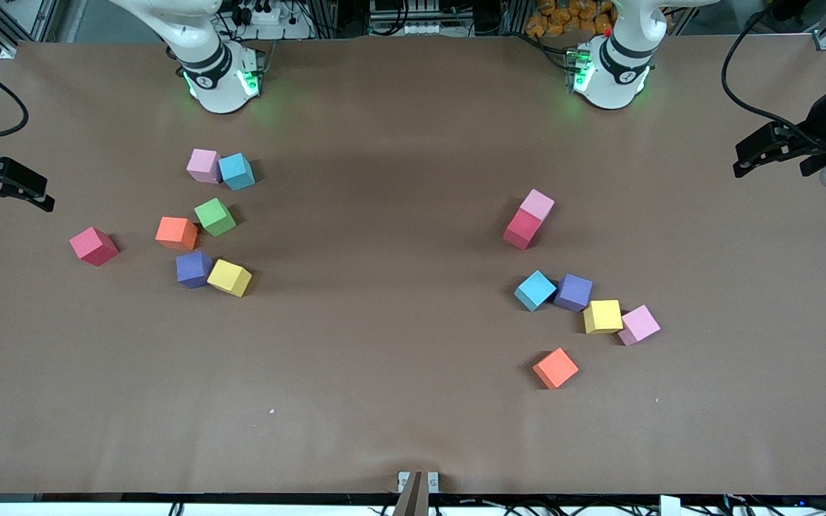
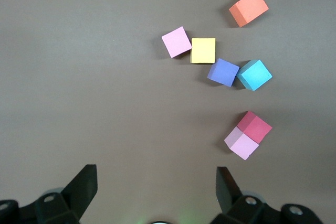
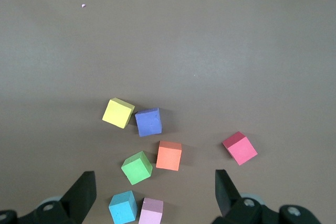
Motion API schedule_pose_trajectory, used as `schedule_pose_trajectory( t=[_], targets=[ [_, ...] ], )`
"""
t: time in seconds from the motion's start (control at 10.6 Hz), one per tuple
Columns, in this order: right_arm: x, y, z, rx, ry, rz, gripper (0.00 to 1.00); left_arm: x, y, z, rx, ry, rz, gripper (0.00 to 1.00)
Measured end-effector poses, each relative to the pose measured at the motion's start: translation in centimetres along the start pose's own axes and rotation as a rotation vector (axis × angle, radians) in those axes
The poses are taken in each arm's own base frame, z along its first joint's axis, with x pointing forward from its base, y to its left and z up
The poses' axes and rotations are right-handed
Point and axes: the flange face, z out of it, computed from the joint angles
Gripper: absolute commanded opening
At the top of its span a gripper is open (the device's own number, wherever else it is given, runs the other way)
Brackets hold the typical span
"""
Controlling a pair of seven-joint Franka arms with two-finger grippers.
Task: Form number 2 with 11 blocks
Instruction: 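Reach the right gripper to the yellow cube while the left gripper reaches the pink cube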
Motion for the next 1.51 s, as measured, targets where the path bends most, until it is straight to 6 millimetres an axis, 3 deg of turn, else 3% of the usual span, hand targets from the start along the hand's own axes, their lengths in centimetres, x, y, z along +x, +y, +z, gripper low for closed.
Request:
schedule_pose_trajectory(
  t=[0.47, 0.75, 1.04, 1.51],
  targets=[
    [0.2, 0.1, 0.4, 0.002, -0.007, 0.0, 1.0, 0.4, 0.0, 0.6, 0.0, -0.005, 0.0, 1.0],
    [0.3, 0.1, 0.6, 0.002, -0.008, 0.0, 1.0, 1.9, 1.1, 4.8, 0.006, -0.072, 0.018, 1.0],
    [0.4, 0.1, 0.6, 0.001, -0.002, 0.0, 1.0, 1.9, 5.4, 11.8, 0.014, -0.134, 0.095, 1.0],
    [0.7, 0.0, 0.9, 0.001, 0.002, -0.002, 1.0, -2.6, 16.0, 21.3, 0.032, -0.164, 0.305, 1.0]
  ],
)
